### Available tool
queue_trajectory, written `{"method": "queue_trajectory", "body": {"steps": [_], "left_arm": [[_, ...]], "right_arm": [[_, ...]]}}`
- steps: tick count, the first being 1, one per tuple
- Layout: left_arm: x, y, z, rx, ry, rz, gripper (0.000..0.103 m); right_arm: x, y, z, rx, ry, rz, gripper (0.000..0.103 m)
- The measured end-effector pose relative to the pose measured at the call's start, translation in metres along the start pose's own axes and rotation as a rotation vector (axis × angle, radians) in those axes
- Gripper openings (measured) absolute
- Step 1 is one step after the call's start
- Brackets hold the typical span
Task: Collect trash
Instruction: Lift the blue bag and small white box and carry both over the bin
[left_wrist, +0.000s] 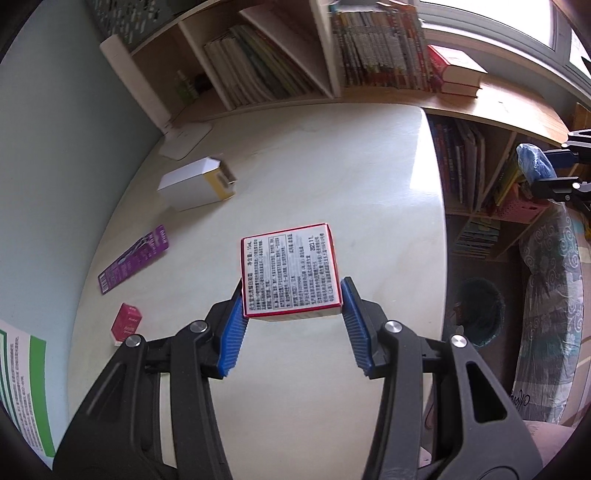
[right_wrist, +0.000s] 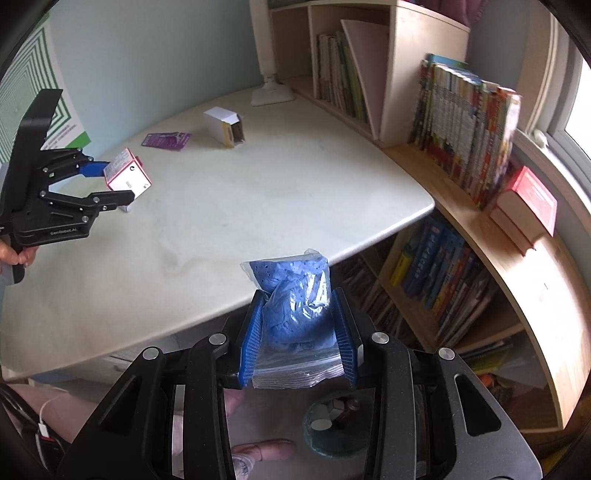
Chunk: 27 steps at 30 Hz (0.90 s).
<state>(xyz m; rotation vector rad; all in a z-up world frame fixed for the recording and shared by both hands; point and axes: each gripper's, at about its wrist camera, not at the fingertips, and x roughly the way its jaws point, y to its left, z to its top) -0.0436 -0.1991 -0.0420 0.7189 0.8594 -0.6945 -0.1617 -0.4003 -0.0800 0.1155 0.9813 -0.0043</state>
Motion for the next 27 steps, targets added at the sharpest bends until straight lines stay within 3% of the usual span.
{"method": "queue_trajectory", "body": {"steps": [8, 17, 27], "left_arm": [[0.006, -0.099, 0.009, 0.129, 0.024, -0.127, 0.046], [0.014, -0.195, 0.019, 0.259, 0.047, -0.209, 0.046], [0.064, -0.271, 0.013, 0.302, 0.153, -0.293, 0.046]], "right_arm": [[-0.027, -0.049, -0.068, 0.138, 0.014, -0.05, 0.037], [-0.045, -0.094, -0.145, 0.276, 0.043, -0.074, 0.037], [-0.021, -0.125, -0.214, 0.386, 0.113, -0.054, 0.037]]}}
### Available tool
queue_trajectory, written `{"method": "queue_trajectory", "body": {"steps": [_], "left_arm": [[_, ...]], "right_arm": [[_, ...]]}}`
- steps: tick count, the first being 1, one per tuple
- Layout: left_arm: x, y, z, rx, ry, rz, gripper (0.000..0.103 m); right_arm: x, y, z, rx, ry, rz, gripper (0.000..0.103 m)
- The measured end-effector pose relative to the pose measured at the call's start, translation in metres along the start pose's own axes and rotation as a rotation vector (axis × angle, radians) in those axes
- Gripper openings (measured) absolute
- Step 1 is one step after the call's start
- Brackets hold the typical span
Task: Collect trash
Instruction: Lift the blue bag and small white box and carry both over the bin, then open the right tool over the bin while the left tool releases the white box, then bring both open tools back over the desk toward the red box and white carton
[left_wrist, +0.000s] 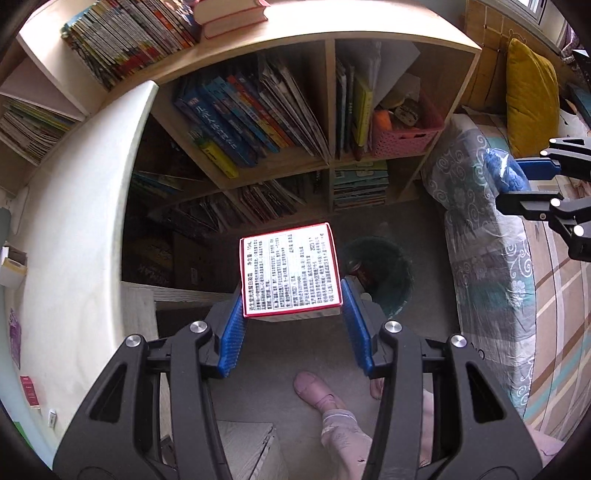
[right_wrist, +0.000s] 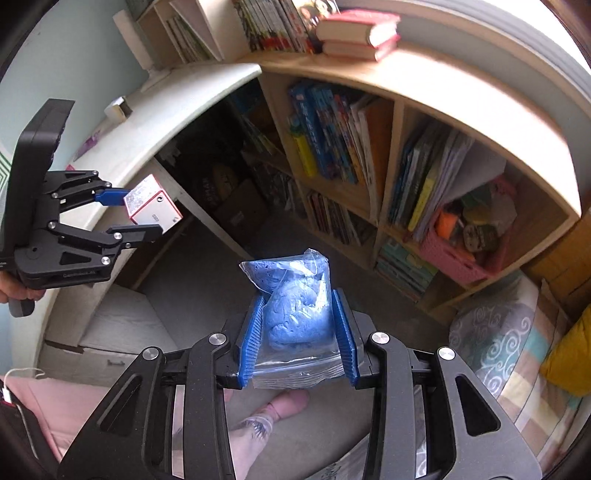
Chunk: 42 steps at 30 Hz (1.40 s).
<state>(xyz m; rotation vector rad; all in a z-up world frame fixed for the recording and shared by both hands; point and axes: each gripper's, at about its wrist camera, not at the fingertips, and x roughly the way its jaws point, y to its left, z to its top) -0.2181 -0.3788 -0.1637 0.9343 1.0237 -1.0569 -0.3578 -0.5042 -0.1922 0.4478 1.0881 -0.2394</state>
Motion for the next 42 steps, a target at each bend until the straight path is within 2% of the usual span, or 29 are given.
{"method": "queue_trajectory", "body": {"steps": [4, 10, 17, 22, 27, 33, 34, 35, 36, 37, 42], "left_arm": [[0.039, -0.019, 0.002, -0.006, 0.074, -0.024, 0.046], [0.085, -0.043, 0.004, 0.033, 0.13, -0.039, 0.046], [0.14, -0.063, 0.002, 0.079, 0.173, -0.043, 0.046], [0.183, -0.077, -0.001, 0.086, 0.204, -0.093, 0.046], [0.214, -0.095, -0.008, 0.134, 0.228, -0.109, 0.046], [0.239, -0.101, -0.011, 0.123, 0.262, -0.157, 0.047], [0.241, -0.103, -0.012, 0.129, 0.261, -0.16, 0.048], [0.243, -0.104, -0.012, 0.134, 0.262, -0.163, 0.054], [0.246, -0.106, -0.013, 0.141, 0.267, -0.138, 0.077], [0.248, -0.107, -0.013, 0.146, 0.256, -0.12, 0.087], [0.25, -0.109, -0.015, 0.176, 0.242, -0.105, 0.087]], "right_arm": [[0.025, -0.019, -0.017, 0.047, 0.034, 0.025, 0.037], [0.064, -0.039, -0.037, 0.098, 0.072, 0.063, 0.038], [0.119, -0.061, -0.058, 0.177, 0.119, 0.099, 0.038], [0.159, -0.074, -0.073, 0.231, 0.156, 0.112, 0.038], [0.187, -0.087, -0.086, 0.282, 0.173, 0.13, 0.038], [0.206, -0.096, -0.095, 0.321, 0.19, 0.142, 0.04], [0.208, -0.097, -0.096, 0.33, 0.193, 0.148, 0.046], [0.209, -0.1, -0.097, 0.345, 0.192, 0.149, 0.066], [0.208, -0.103, -0.098, 0.359, 0.177, 0.139, 0.072], [0.206, -0.105, -0.098, 0.374, 0.162, 0.149, 0.072], [0.201, -0.12, -0.099, 0.426, 0.139, 0.154, 0.072]]}}
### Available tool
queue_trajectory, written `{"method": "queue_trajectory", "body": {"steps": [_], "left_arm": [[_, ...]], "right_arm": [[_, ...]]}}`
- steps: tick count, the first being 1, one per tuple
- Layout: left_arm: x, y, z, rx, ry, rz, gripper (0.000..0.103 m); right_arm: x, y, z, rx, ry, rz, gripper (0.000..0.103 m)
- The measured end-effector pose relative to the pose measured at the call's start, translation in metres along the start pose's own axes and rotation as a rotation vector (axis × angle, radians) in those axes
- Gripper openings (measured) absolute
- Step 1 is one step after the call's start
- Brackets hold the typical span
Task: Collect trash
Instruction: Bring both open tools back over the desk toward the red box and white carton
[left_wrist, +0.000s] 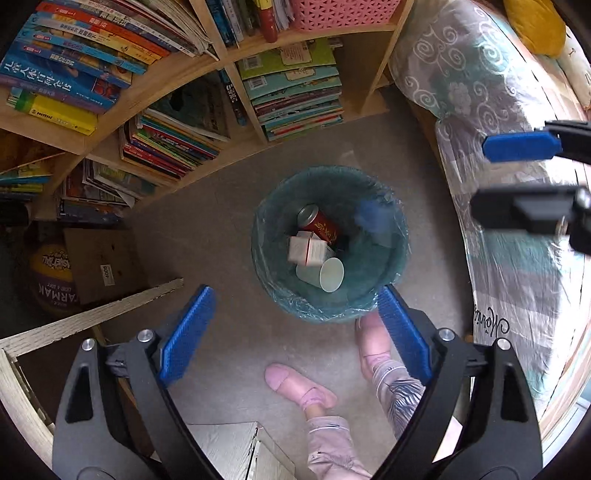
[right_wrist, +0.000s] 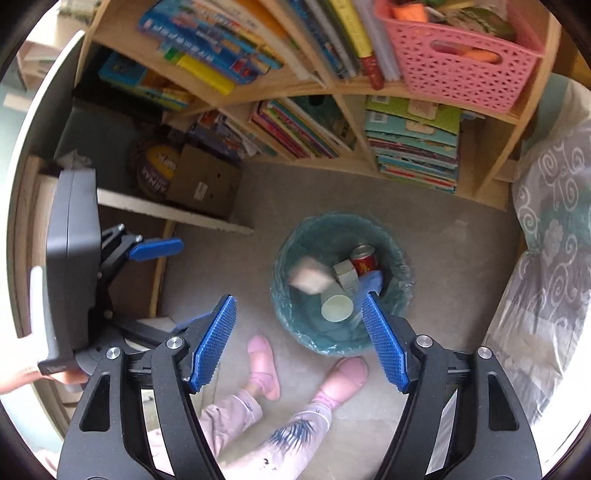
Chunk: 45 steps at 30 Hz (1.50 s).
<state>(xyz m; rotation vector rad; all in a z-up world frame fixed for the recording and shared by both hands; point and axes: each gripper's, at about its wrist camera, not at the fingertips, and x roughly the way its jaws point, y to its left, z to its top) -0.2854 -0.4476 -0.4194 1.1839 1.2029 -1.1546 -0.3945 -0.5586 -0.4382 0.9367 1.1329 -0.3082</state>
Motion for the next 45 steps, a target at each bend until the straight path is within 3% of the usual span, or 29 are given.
{"method": "queue_trajectory", "body": {"steps": [12, 22, 28, 31, 37, 41, 45], "left_arm": [[-0.014, 0.003, -0.008, -0.025, 0.002, -0.014, 0.087], [-0.077, 0.017, -0.011, -0.083, -0.089, -0.009, 0.088], [-0.136, 0.034, -0.025, -0.132, -0.131, -0.023, 0.092], [-0.168, 0.044, -0.036, -0.156, -0.157, -0.026, 0.092], [-0.237, 0.067, -0.069, -0.199, -0.236, 0.019, 0.096], [-0.266, 0.091, -0.097, -0.273, -0.264, -0.022, 0.096], [-0.294, 0.112, -0.128, -0.328, -0.287, 0.04, 0.096]], "right_arm": [[-0.017, -0.001, -0.007, -0.004, -0.004, -0.026, 0.072], [-0.059, 0.032, -0.012, -0.068, -0.052, -0.007, 0.072], [-0.095, 0.072, -0.011, -0.132, -0.09, -0.009, 0.072], [-0.114, 0.094, -0.011, -0.179, -0.1, -0.028, 0.077], [-0.147, 0.139, -0.002, -0.279, -0.121, -0.022, 0.078], [-0.167, 0.179, 0.009, -0.385, -0.148, 0.009, 0.078], [-0.185, 0.227, 0.029, -0.476, -0.17, 0.046, 0.079]]}}
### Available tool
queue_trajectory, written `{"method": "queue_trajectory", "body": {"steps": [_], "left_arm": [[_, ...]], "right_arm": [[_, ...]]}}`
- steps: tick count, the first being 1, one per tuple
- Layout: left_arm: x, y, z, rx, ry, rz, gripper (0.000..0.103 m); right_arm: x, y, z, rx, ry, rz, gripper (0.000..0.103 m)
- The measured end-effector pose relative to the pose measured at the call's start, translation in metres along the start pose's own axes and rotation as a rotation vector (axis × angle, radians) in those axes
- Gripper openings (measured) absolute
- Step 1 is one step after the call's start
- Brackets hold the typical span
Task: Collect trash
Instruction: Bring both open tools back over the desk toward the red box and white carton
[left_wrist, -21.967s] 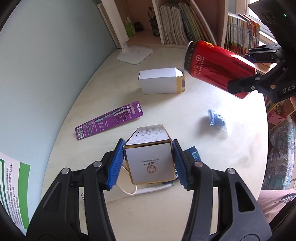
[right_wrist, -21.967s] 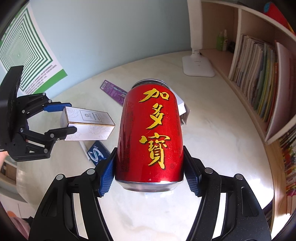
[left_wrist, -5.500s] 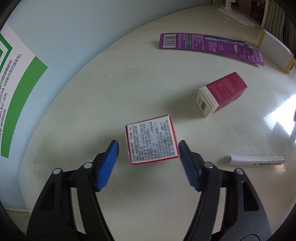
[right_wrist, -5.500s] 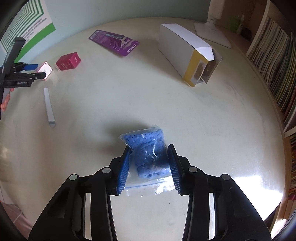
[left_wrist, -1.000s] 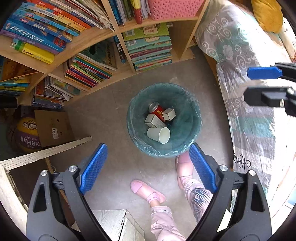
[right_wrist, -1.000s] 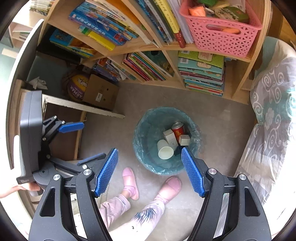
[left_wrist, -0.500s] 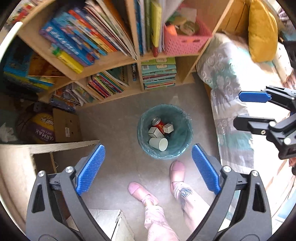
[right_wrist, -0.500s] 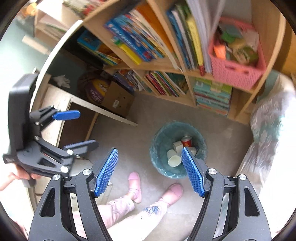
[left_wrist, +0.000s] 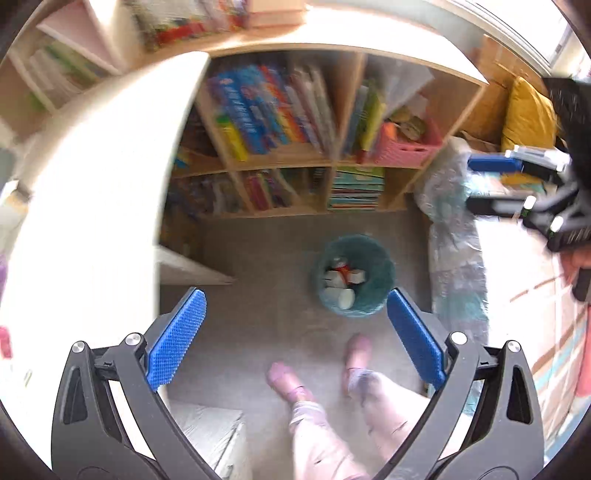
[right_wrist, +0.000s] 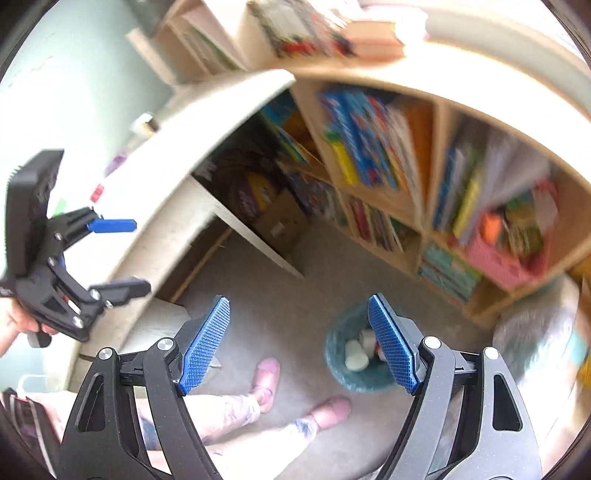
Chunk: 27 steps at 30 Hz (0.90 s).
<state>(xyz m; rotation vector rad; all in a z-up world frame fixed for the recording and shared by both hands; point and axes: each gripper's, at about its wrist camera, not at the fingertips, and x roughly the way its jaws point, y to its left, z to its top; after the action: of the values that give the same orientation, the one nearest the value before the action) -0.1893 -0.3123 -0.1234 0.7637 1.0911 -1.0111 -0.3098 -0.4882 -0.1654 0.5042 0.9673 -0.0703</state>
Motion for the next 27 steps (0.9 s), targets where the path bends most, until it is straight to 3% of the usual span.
{"method": "queue_trajectory", "body": {"steps": [3, 12, 22, 27], "left_arm": [[-0.026, 0.026, -0.01, -0.039, -0.029, 0.044, 0.096], [-0.08, 0.126, -0.054, -0.297, -0.103, 0.17, 0.096], [-0.115, 0.217, -0.112, -0.459, -0.101, 0.338, 0.096], [-0.123, 0.254, -0.134, -0.521, -0.092, 0.381, 0.096]], "right_arm": [[-0.005, 0.034, 0.032, -0.101, -0.021, 0.035, 0.081], [0.023, 0.123, 0.094, -0.355, 0.005, 0.103, 0.085], [0.054, 0.219, 0.14, -0.573, 0.044, 0.162, 0.085], [0.075, 0.258, 0.157, -0.64, 0.062, 0.181, 0.085]]}}
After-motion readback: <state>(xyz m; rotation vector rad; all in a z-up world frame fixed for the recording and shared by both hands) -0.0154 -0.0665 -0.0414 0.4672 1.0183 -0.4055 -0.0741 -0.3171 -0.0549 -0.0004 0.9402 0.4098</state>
